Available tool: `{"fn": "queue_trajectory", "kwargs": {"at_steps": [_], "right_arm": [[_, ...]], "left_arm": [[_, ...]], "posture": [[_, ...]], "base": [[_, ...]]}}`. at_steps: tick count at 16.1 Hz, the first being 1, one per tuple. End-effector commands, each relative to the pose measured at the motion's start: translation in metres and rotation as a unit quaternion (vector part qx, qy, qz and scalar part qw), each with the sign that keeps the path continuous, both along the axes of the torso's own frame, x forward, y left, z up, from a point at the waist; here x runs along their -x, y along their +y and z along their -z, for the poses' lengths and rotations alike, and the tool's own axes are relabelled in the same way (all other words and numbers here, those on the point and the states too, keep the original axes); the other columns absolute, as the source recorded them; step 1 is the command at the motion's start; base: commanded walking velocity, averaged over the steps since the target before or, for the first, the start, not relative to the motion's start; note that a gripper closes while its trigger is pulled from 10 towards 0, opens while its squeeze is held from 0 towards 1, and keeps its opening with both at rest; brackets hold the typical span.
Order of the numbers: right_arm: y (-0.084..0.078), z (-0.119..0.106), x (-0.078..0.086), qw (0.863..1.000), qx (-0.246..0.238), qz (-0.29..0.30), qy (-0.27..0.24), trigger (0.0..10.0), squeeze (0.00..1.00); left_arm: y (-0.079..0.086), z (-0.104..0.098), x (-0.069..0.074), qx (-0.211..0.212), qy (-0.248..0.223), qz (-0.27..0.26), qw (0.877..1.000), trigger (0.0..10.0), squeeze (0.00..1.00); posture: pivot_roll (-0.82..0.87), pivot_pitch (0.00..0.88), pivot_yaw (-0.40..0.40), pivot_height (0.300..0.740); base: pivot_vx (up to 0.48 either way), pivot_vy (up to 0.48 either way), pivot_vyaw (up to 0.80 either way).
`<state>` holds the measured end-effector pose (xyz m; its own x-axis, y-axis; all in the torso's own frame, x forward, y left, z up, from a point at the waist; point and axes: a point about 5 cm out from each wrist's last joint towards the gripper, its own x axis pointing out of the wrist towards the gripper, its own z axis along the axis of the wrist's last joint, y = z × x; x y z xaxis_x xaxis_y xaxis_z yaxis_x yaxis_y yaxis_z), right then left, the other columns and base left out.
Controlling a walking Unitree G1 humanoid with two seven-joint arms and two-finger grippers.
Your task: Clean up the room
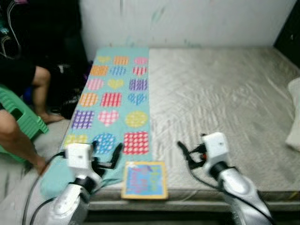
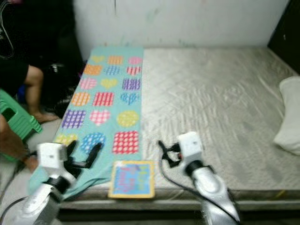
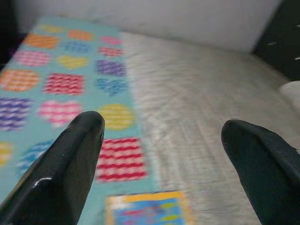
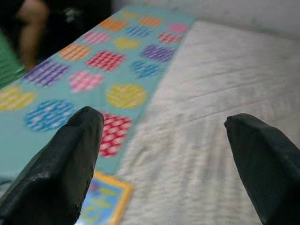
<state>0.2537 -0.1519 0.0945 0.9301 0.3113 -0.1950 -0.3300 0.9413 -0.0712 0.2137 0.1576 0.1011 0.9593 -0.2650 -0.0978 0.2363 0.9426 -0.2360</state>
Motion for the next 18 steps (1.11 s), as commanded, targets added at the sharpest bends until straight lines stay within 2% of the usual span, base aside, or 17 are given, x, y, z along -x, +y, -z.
{"fn": "queue_trajectory", "kwargs": {"at_steps": [1,8,14,18], "right_arm": [[0.008,-0.002,-0.001,1.0,-0.008,-0.01,-0.005,10.0,0.0],[0.007,-0.002,-0.002,1.0,-0.007,-0.009,-0.006,10.0,0.0],[0.006,-0.007,-0.006,1.0,-0.018,0.006,-0.022,10.0,0.0],[0.001,-0.009,-0.011,0.998,-0.034,0.045,-0.029,10.0,0.0]], "left_arm": [[0.009,-0.002,0.0,-0.012,-0.001,-0.014,1.0,10.0,0.0],[0.009,-0.002,-0.002,-0.014,-0.001,-0.015,1.0,10.0,0.0],[0.013,-0.003,-0.01,-0.012,-0.011,-0.042,0.999,10.0,0.0],[0.019,0.002,-0.012,-0.008,-0.006,-0.074,0.997,10.0,0.0]], "posture": [[-0.2,0.036,0.013,0.74],[-0.2,0.029,0.014,0.74],[-0.2,0.014,0.012,0.74],[-0.2,0.0,0.023,0.74]], "base": [[0.0,-0.326,0.0],[0.0,-0.328,0.0],[0.0,0.0,0.0],[0.0,0.0,0.0]]}}
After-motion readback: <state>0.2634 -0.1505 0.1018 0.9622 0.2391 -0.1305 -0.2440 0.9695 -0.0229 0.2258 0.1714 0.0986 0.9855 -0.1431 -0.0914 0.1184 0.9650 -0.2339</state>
